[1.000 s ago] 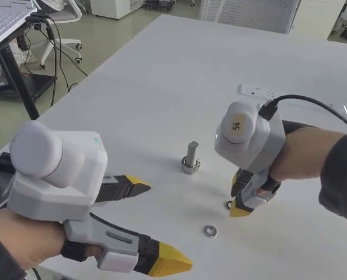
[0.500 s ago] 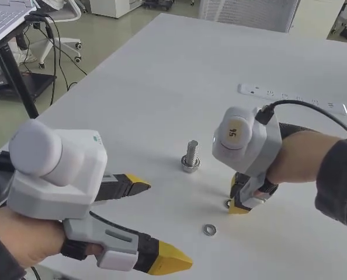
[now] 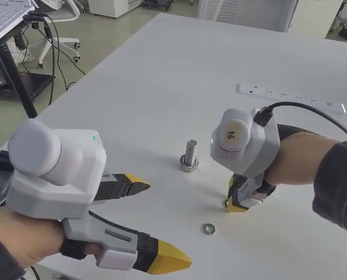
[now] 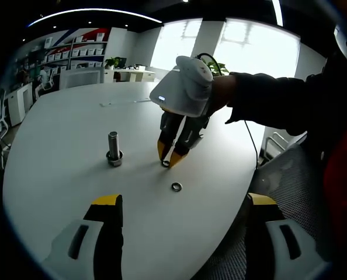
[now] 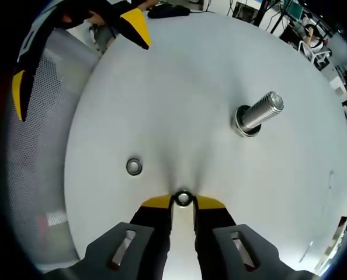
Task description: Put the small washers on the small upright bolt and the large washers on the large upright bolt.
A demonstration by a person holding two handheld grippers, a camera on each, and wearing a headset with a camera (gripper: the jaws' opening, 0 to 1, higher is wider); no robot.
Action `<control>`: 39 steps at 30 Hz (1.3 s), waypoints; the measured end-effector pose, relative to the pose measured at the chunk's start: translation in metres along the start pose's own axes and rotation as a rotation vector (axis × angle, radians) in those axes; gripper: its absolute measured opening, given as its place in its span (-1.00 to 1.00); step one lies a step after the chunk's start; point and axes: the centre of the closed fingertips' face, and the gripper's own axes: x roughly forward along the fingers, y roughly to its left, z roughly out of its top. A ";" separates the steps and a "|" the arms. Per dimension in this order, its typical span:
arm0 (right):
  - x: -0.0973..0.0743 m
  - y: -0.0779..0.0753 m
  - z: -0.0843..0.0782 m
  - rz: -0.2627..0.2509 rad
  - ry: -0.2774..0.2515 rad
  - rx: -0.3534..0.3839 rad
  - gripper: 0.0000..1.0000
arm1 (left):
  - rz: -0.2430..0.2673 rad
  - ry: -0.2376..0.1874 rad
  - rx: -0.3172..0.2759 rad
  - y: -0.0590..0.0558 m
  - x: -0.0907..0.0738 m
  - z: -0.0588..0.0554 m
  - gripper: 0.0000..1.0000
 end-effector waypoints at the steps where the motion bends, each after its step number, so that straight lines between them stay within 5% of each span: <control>1: 0.000 0.000 0.000 0.000 -0.002 -0.001 -0.71 | 0.000 -0.001 0.000 0.000 0.000 0.000 0.72; 24: -0.002 0.000 -0.003 -0.002 0.006 -0.015 -0.73 | -0.003 0.000 0.001 0.000 0.000 -0.001 0.72; 39: -0.022 0.003 -0.002 -0.013 -0.011 -0.001 -0.73 | -0.005 -0.005 0.005 -0.001 0.000 0.000 0.72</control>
